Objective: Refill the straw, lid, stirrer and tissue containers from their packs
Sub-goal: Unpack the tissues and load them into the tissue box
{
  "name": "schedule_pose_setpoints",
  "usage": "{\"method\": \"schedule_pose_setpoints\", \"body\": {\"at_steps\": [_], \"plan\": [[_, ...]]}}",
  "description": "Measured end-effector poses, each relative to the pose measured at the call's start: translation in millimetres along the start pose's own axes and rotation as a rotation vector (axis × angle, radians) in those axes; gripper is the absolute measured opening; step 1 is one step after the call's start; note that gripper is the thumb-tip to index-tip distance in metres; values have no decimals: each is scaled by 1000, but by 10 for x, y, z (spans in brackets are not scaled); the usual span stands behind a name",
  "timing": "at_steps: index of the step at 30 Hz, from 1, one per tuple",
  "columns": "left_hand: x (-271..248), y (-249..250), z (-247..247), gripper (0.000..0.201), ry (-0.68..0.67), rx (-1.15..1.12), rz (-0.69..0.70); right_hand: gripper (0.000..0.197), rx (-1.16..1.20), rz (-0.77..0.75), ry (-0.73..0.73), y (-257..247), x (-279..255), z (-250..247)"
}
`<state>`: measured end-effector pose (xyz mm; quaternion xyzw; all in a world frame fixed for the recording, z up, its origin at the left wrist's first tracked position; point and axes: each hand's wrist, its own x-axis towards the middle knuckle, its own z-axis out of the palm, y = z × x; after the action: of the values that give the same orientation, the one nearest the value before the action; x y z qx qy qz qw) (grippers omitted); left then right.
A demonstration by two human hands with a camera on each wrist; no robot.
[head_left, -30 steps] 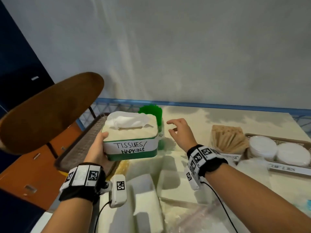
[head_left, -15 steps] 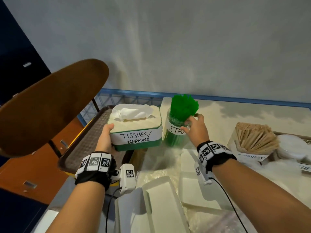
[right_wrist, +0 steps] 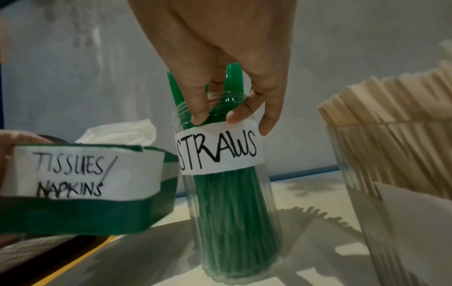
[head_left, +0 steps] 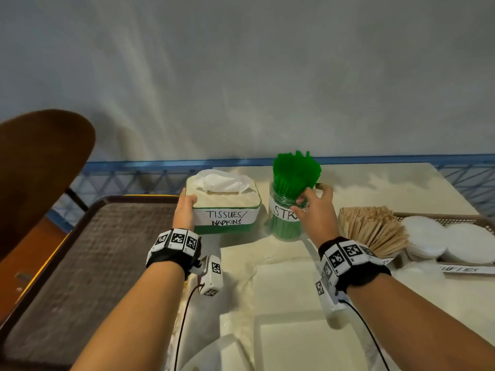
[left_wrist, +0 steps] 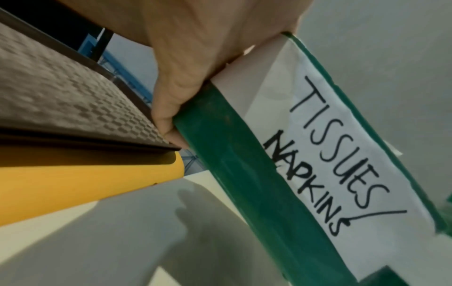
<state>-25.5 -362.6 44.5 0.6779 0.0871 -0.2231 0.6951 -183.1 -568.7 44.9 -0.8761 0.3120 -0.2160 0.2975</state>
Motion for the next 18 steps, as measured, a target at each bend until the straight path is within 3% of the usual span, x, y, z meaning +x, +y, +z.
{"method": "schedule_pose_setpoints", "body": {"at_steps": [7, 11, 18], "plan": [[227, -243, 164, 38, 5, -7, -80, 20, 37, -14, 26, 37, 78, 56], [247, -317, 214, 18, 18, 18, -114, 19, 59, -18, 52, 25, 80, 76], [307, -347, 67, 12, 46, 152, -119, 22, 99, 6, 31, 17, 32, 55]]}}
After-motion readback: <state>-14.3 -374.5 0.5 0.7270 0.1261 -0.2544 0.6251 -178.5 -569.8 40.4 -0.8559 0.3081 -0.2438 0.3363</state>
